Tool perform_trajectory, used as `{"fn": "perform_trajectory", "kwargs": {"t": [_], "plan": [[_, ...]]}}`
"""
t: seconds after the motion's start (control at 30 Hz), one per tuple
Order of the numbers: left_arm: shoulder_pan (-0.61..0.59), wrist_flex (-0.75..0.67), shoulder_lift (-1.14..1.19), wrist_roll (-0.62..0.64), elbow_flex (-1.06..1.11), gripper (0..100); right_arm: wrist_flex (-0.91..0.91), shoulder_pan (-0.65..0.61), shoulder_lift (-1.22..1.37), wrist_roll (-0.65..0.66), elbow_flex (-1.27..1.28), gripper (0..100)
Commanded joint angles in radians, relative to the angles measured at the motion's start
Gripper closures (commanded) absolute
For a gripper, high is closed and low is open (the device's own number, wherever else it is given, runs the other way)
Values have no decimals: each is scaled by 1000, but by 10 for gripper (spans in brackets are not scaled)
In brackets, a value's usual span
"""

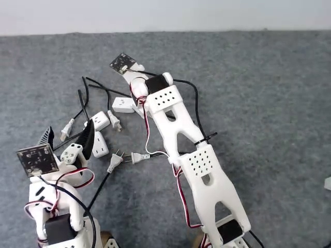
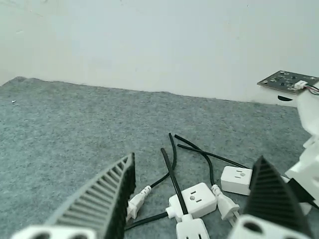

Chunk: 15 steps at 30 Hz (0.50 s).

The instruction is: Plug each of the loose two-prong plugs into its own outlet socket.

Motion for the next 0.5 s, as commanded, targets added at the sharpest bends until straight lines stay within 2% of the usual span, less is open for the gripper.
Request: {"fn": "perform_trajectory", "kwargs": {"t": [0.0,0.4,0.47], "plan": [[5,-29,-6,-12,-12,641,-21,15,-16,3,-51,728],[5,-29,-6,-12,-12,641,-10,-41,77,3,-58,734],[5,-29,-6,-12,-12,641,-10,-38,76,3,-58,779]]}}
